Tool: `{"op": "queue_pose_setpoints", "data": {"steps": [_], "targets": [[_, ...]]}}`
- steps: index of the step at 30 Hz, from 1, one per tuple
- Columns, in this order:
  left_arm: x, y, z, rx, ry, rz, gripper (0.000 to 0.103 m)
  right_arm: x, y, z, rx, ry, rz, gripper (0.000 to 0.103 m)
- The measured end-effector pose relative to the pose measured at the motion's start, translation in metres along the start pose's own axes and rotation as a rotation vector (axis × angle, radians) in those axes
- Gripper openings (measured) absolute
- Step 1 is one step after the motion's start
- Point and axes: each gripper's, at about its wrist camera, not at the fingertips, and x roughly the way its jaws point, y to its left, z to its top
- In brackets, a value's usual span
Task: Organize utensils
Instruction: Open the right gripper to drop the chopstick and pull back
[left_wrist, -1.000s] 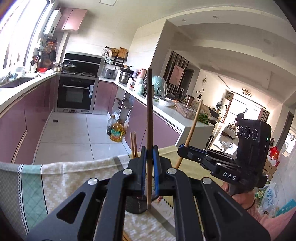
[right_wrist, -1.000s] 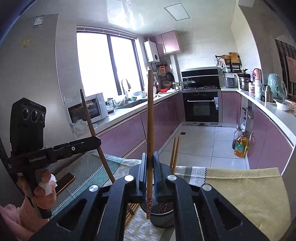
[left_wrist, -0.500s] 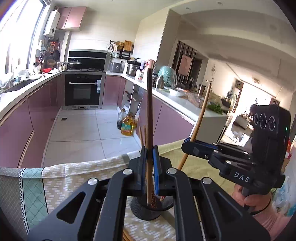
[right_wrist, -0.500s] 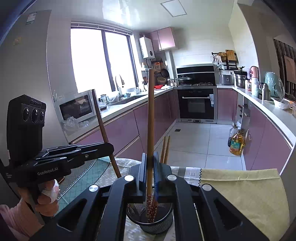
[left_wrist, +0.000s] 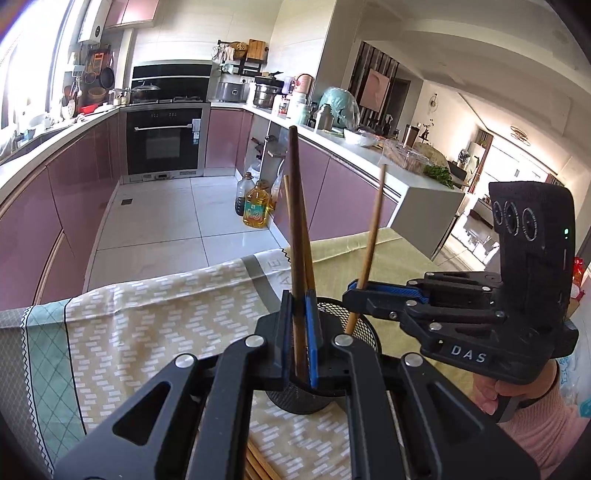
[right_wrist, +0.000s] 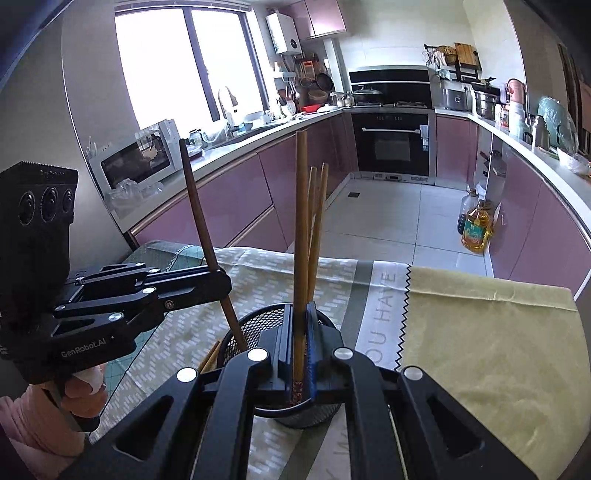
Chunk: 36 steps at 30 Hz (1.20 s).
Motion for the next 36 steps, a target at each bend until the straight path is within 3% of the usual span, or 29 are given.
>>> {"op": "queue_pose_setpoints", "data": {"steps": [12,17,20,26,28,29,36], "targets": [[0.022,-0.005,0.004,-0.025,0.039,0.009,0.008,0.009,-0.011,0.000,0.045,-0.008,-0.013,0.009],[0.020,-0.004,0.000,-0.034,0.034,0.004,0.008,0.002,-0.009,-0.002,0.047,-0.032,-0.011,0.016],[0.012,-0.004,-0.005,-0.044,0.018,-0.003,0.014,-0.003,-0.006,-0.003,0.039,-0.050,-0.003,0.024],[-0.024,-0.002,-0.016,-0.047,-0.064,0.029,0.035,-0.024,0.010,-0.010,-0.002,-0.098,0.028,0.035],[-0.040,0.000,-0.022,-0.036,-0.098,0.069,0.054,-0.034,0.017,-0.014,-0.026,-0.115,0.048,0.038],[-0.047,0.000,-0.027,-0.023,-0.111,0.101,0.056,-0.039,0.022,-0.017,-0.043,-0.121,0.063,0.041],[-0.072,0.020,-0.071,-0.041,-0.086,0.240,0.080,-0.033,0.060,-0.053,-0.121,-0.056,0.150,0.054]]}}
